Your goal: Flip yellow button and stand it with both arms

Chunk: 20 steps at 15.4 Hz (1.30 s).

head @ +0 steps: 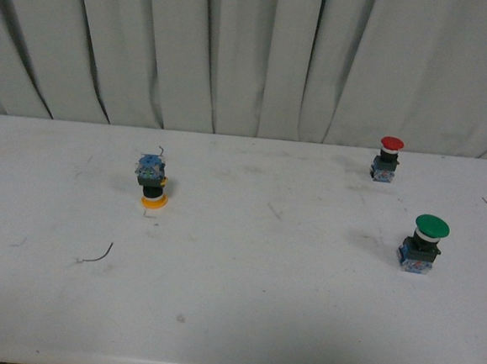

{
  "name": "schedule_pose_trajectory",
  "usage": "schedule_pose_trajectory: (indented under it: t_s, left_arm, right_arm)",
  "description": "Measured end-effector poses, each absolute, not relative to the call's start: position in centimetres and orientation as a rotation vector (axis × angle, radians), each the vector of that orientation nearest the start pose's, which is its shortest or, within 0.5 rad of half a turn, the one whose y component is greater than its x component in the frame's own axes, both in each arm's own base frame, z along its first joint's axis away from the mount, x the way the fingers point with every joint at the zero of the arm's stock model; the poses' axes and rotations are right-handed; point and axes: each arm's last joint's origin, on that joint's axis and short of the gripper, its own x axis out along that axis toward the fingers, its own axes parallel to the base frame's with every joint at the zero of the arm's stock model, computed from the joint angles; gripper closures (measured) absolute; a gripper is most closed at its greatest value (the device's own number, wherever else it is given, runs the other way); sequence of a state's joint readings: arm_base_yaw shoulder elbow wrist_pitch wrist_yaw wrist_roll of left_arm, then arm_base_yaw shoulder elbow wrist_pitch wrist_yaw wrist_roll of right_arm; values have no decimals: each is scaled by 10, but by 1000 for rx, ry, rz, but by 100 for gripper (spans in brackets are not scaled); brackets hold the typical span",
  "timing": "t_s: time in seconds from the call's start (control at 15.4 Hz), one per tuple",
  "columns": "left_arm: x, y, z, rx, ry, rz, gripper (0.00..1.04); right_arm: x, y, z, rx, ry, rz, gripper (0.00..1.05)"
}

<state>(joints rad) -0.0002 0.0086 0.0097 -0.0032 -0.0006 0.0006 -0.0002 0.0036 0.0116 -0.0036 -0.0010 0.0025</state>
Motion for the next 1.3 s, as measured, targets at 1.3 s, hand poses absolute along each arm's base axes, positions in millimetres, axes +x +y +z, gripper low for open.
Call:
schedule_pose_trajectory:
  t_s: [1.3]
  left_arm:
    - [98,0,166,1,2,0,7]
  right_arm:
    - [97,0,167,2,-4,0,6]
